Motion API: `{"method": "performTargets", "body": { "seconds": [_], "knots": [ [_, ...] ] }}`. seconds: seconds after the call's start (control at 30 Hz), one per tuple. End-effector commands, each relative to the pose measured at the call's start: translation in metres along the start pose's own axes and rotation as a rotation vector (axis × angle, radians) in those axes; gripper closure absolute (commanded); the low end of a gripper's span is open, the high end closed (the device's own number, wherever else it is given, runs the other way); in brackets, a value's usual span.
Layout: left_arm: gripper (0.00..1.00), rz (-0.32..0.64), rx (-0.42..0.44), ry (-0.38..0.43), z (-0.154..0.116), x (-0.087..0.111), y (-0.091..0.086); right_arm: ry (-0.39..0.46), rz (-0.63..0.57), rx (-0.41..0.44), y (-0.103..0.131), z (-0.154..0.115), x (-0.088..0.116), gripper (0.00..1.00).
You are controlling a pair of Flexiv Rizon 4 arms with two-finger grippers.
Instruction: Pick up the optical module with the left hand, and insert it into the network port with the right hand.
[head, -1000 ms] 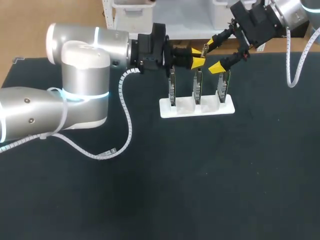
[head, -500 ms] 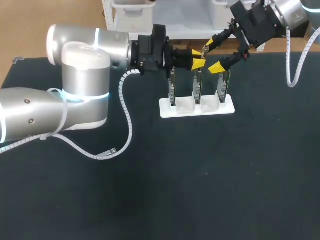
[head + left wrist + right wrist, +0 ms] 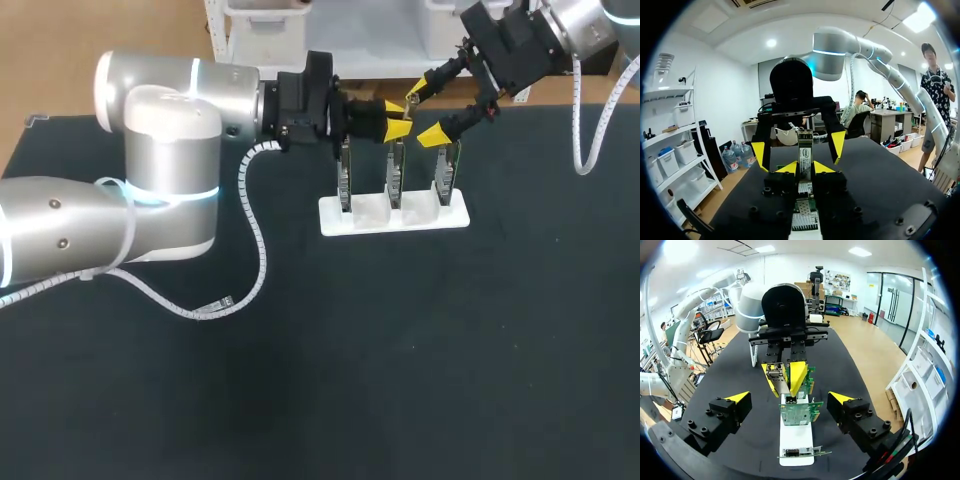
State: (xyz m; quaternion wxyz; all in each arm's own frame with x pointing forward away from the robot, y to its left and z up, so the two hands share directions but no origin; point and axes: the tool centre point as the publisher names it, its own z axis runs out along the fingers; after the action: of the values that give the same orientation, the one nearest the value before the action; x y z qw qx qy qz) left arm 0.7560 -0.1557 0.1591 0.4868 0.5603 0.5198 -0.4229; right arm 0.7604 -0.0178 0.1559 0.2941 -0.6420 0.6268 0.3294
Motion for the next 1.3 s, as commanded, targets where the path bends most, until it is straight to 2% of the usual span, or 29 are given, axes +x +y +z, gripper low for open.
{"method": "performTargets", "body": {
  "seconds": [0.03,0.33,0.53,0.93,1.3],
  "knots": [
    [1.00,0.002,-0.006,-0.001,0.000,0.000,-0.002,-0.001,-0.001,0.003,0.001,0.000,0.000,0.00],
    [1.00,0.002,-0.006,-0.001,0.000,0.000,-0.002,-0.001,-0.001,0.003,0.001,0.000,0.000,0.00],
    [1.00,0.002,-0.006,-0.001,0.000,0.000,-0.002,0.007,-0.001,0.044,-0.005,-0.009,0.002,0.00],
    [1.00,0.002,-0.006,-0.001,0.000,0.000,-0.002,-0.033,-0.049,0.067,0.000,-0.021,-0.015,0.00],
    [1.00,0.002,-0.006,-0.001,0.000,0.000,-0.002,-0.057,-0.067,0.038,0.002,-0.014,-0.027,0.00]
  ]
}}
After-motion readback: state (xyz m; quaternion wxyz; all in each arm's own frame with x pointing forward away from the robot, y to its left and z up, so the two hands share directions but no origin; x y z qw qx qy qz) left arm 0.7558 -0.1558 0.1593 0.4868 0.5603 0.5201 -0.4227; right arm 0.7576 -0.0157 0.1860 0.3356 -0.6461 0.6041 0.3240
